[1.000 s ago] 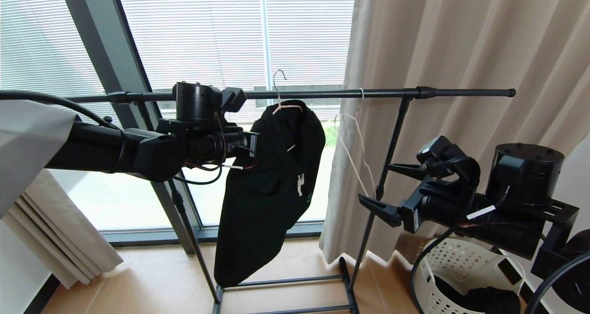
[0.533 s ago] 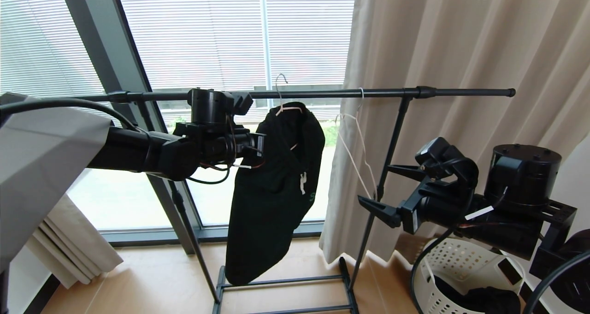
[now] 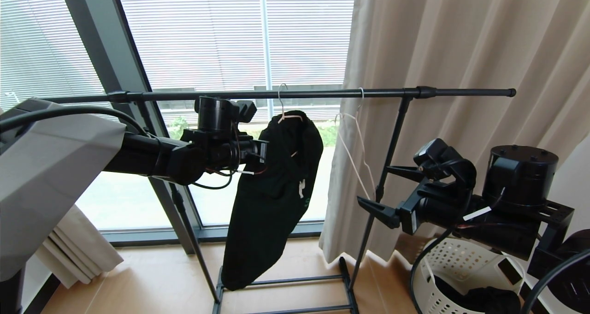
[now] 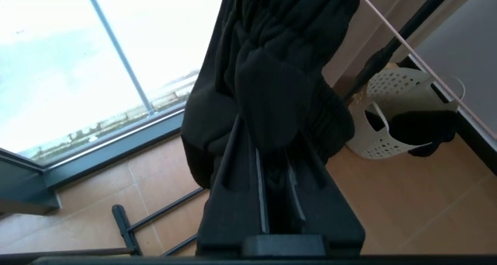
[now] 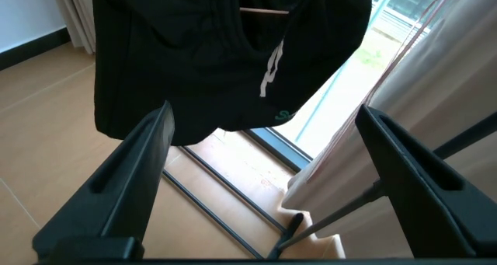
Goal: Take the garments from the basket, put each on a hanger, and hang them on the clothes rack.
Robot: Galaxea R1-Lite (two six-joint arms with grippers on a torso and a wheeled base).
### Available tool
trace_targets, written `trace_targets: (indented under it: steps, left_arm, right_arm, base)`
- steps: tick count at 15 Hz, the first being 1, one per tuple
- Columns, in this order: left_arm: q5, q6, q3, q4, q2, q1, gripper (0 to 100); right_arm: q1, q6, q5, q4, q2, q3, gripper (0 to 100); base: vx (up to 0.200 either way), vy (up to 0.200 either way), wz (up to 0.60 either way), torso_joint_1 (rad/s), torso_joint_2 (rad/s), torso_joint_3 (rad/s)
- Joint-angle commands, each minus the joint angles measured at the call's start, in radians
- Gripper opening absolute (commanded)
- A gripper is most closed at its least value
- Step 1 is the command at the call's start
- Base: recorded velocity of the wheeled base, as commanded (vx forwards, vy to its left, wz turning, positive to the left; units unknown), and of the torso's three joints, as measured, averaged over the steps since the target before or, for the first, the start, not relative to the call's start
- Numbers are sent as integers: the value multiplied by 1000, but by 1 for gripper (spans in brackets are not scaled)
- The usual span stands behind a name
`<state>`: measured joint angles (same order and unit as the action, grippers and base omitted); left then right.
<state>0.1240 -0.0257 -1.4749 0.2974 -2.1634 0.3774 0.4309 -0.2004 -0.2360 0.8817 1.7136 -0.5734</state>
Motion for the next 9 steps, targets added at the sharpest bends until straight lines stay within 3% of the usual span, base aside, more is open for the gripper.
trace_targets:
  steps: [1, 9]
  left_arm:
    - [-1, 0, -1, 0, 2, 0, 0]
    - [-3, 0, 1, 0, 2, 0, 0]
  right_arm:
    - [0, -1, 0, 0, 1, 0, 100]
    - [0, -1, 0, 2, 3, -3, 100]
  base:
    - [0, 0, 0, 0, 0, 0]
    - [0, 0, 0, 0, 0, 0]
